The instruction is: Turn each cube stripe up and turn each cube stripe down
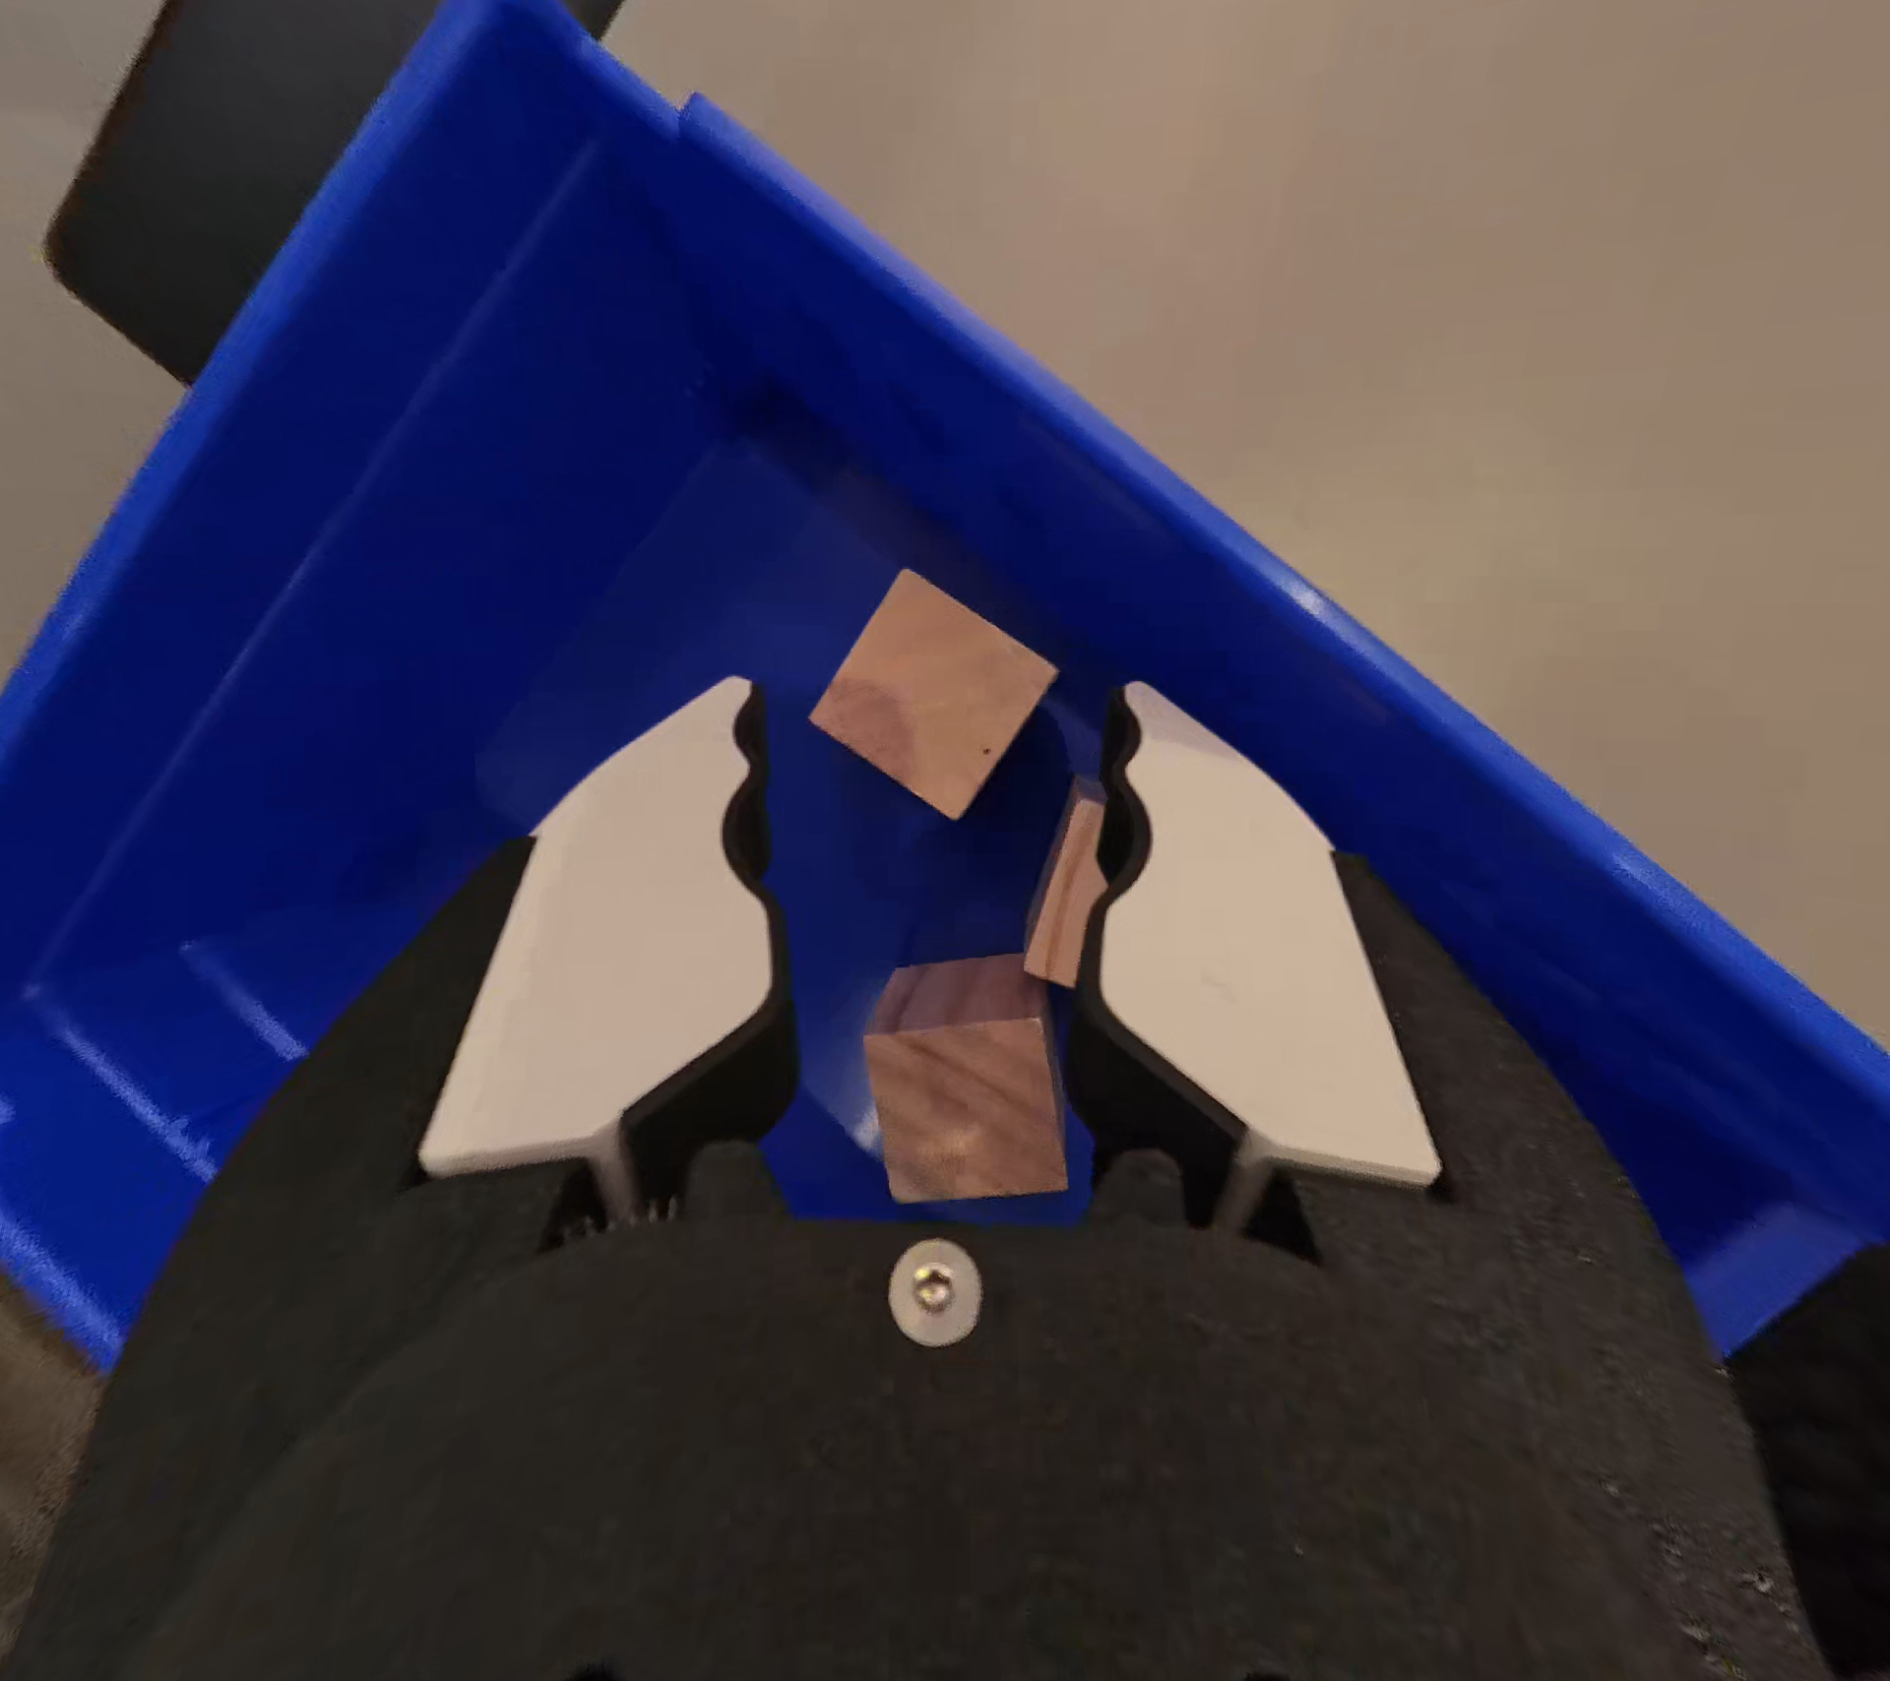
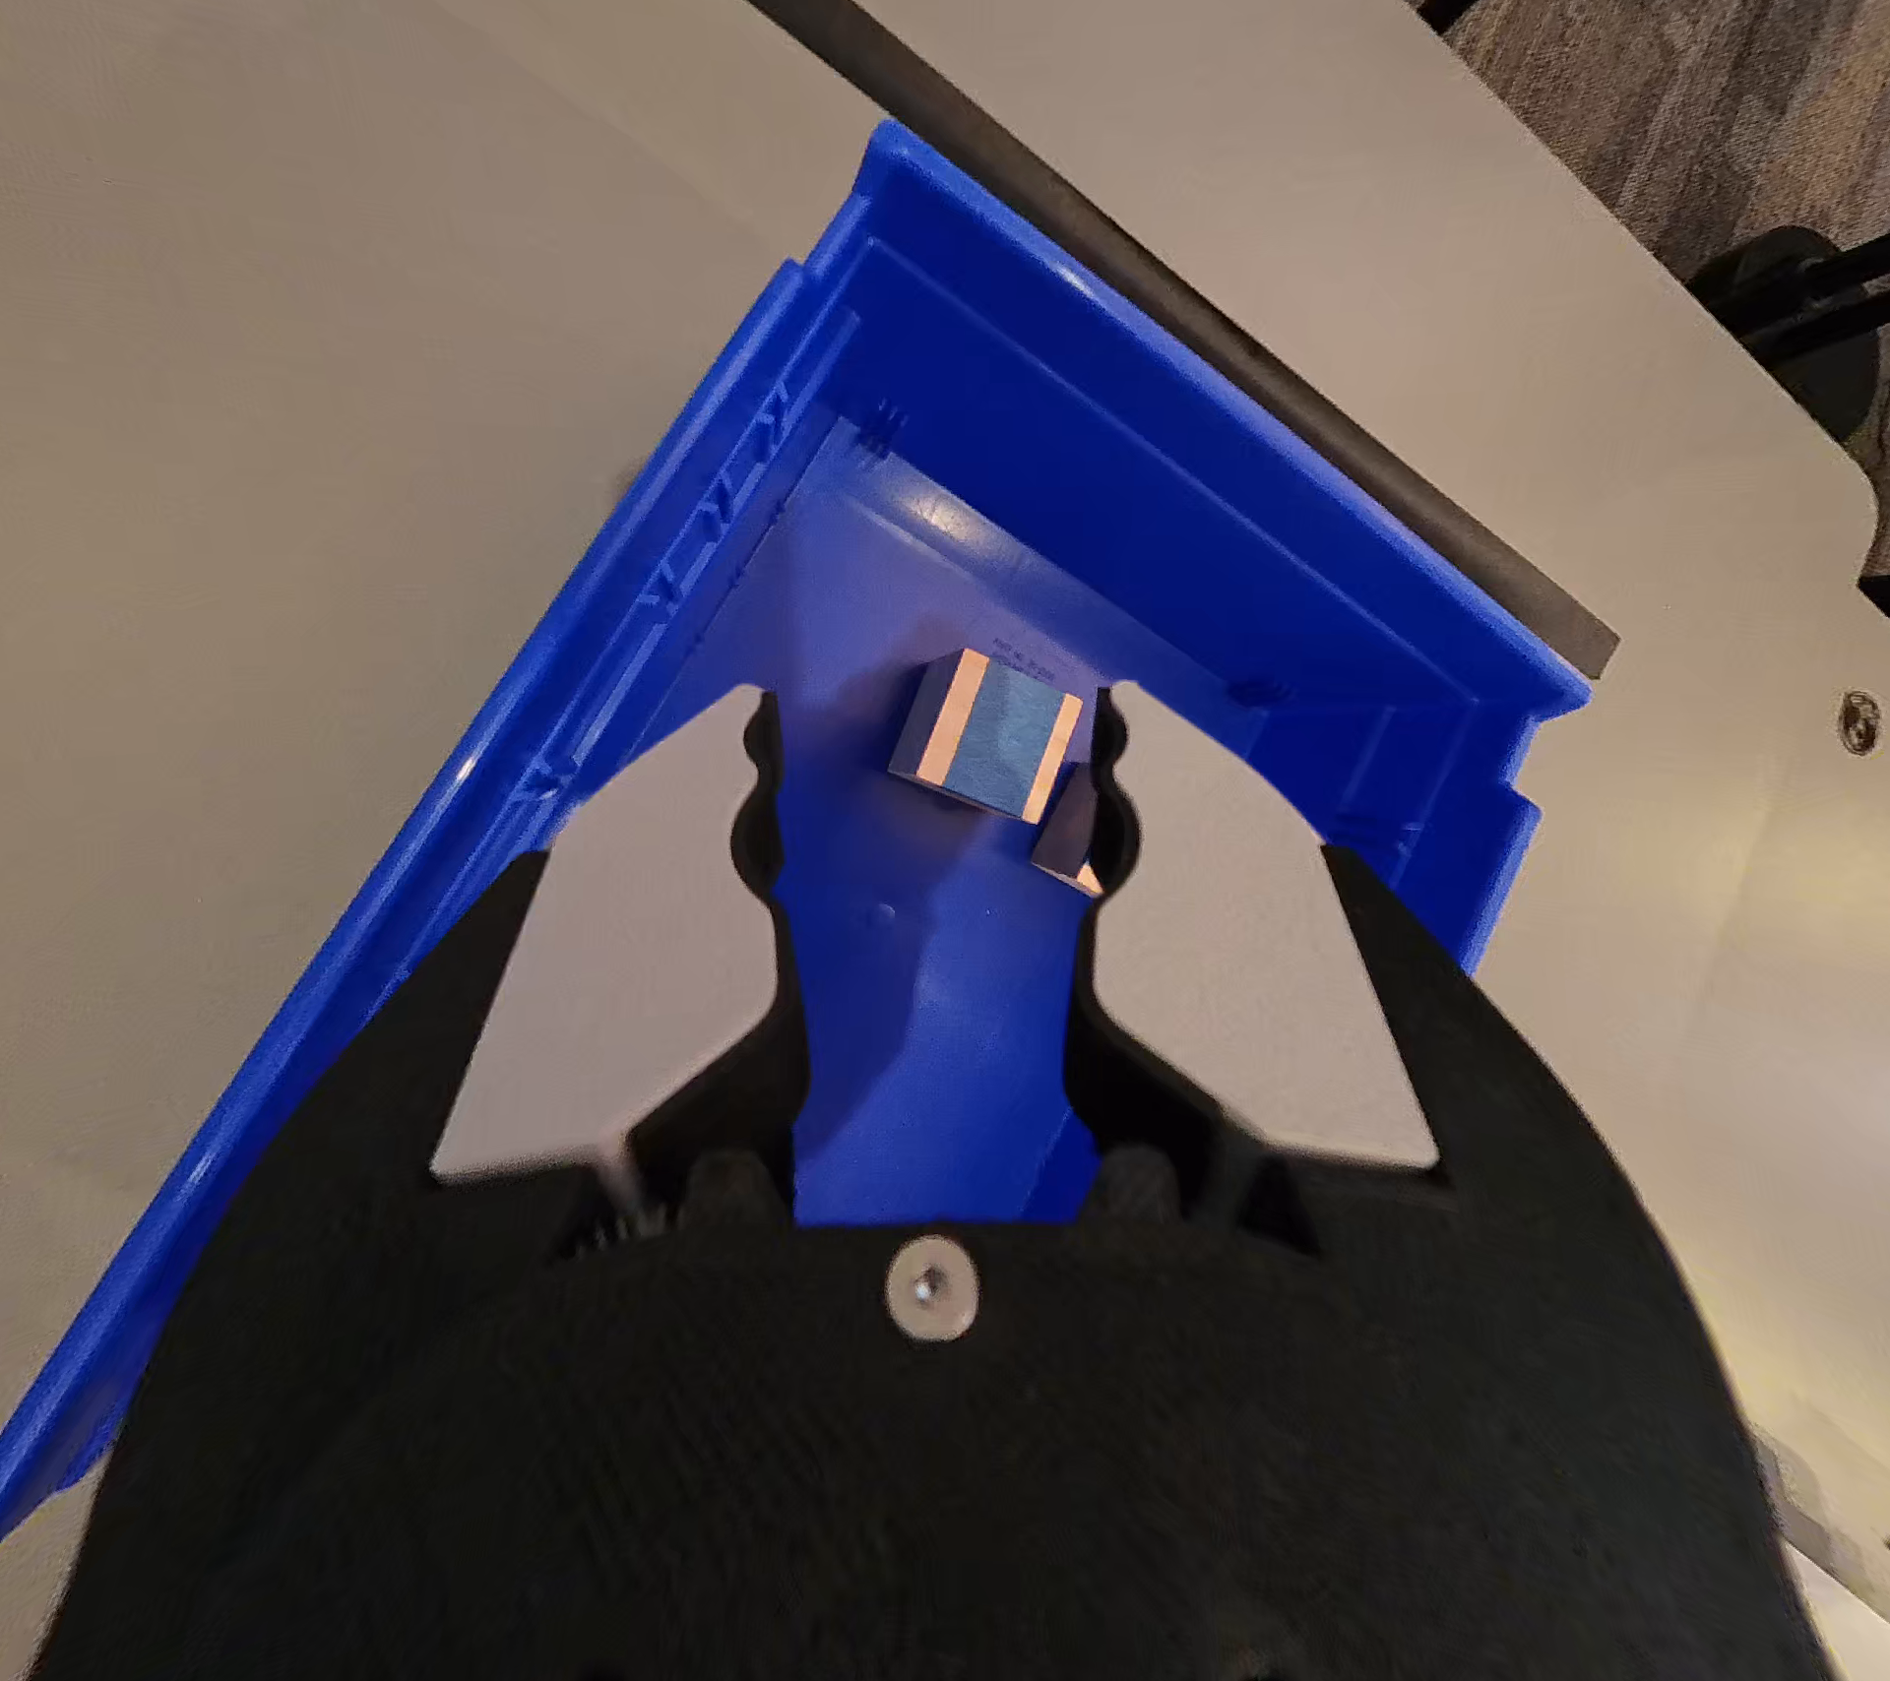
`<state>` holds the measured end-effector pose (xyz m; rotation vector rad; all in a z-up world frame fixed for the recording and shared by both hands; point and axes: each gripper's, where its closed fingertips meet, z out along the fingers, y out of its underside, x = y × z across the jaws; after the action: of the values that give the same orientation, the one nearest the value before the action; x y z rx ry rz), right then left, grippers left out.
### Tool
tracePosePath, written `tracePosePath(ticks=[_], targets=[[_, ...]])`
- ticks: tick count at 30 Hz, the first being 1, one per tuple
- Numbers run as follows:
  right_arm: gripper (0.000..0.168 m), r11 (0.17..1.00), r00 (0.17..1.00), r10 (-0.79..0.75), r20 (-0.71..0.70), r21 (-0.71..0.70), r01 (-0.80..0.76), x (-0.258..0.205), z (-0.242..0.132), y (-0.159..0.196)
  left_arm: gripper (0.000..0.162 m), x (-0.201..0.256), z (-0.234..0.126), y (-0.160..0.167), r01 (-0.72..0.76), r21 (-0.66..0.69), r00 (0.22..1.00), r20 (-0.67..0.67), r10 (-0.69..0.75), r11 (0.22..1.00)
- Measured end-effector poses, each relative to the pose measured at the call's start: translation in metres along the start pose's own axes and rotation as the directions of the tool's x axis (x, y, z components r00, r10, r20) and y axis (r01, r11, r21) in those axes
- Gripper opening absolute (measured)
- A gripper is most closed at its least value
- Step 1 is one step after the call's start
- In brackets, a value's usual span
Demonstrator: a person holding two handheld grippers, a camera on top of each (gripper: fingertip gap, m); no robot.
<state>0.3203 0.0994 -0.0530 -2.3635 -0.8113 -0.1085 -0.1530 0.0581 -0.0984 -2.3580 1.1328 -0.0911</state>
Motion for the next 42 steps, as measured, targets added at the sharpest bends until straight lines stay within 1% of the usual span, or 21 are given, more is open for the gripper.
tracePosePath(ticks=[1,7,13,17,20,25,27,29,32,34,36,38,40,41,42], targets=[[0.061,1.000,1.000,-0.007,-0.005,-0.010,0.007,0.001,0.001,0.002,0.063,0.000,0.003,0.001,-0.002,-0.003,1.000,-0.012,0.002,1.000],[0.061,1.000,1.000,-0.011,-0.006,-0.007,0.011,0.002,0.000,0.002,0.062,0.002,0.019,0.013,-0.020,-0.087,0.997,-0.072,0.014,0.996],[0.061,0.999,0.999,-0.032,-0.009,-0.013,0.032,-0.002,-0.001,0.002,0.061,0.000,0.036,0.020,-0.039,-0.160,0.996,-0.090,0.025,0.986],[0.061,0.999,0.999,-0.045,-0.009,-0.013,0.045,-0.005,-0.003,0.000,0.060,0.000,0.036,0.022,-0.034,-0.172,0.995,-0.103,0.017,0.984],[0.060,0.998,0.998,-0.060,-0.005,-0.015,0.060,-0.009,-0.002,0.000,0.054,-0.001,0.034,0.026,-0.020,-0.196,0.995,-0.096,0.001,0.980],[0.060,0.995,0.996,-0.093,-0.002,-0.038,0.093,-0.015,0.000,0.002,0.053,-0.005,0.030,0.026,0.008,-0.206,0.997,-0.075,-0.024,0.979],[0.060,0.995,0.995,-0.097,-0.006,-0.038,0.097,-0.014,0.000,0.002,0.052,-0.012,0.023,0.021,0.033,-0.178,0.999,-0.032,-0.039,0.984],[0.060,0.995,0.995,-0.098,-0.017,-0.032,0.097,-0.013,-0.002,0.000,0.053,-0.022,0.009,0.011,0.065,-0.114,0.998,0.028,-0.062,0.991],[0.060,0.996,0.995,-0.090,-0.046,-0.009,0.090,-0.008,-0.008,-0.004,0.052,-0.046,-0.026,-0.003,0.160,0.015,0.976,0.151,-0.160,0.987],[0.060,0.995,0.992,-0.082,-0.096,0.042,0.086,-0.003,-0.018,-0.013,0.052,-0.052,-0.055,-0.015,0.224,0.136,0.956,0.161,-0.245,0.965],[0.060,0.985,0.986,-0.080,-0.145,0.137,0.100,-0.002,-0.034,-0.030,0.052,-0.045,-0.086,-0.035,0.275,0.277,0.946,0.093,-0.311,0.921],[0.060,0.942,0.974,-0.113,-0.198,0.290,0.169,-0.012,-0.058,-0.057,0.052,-0.022,-0.116,-0.066,0.306,0.434,0.949,-0.072,-0.306,0.847],[0.063,0.843,0.954,-0.185,-0.236,0.461,0.278,-0.039,-0.086,-0.085,0.051,0.016,-0.148,-0.102,0.361,0.568,0.925,-0.318,-0.208,0.740],[0.064,0.769,0.939,-0.223,-0.260,0.545,0.334,-0.058,-0.100,-0.097,0.051,0.038,-0.164,-0.118,0.394,0.605,0.888,-0.444,-0.118,0.692],[0.066,0.679,0.922,-0.253,-0.293,0.625,0.385,-0.079,-0.115,-0.108,0.051,0.061,-0.177,-0.130,0.425,0.615,0.835,-0.549,-0.025,0.664]])
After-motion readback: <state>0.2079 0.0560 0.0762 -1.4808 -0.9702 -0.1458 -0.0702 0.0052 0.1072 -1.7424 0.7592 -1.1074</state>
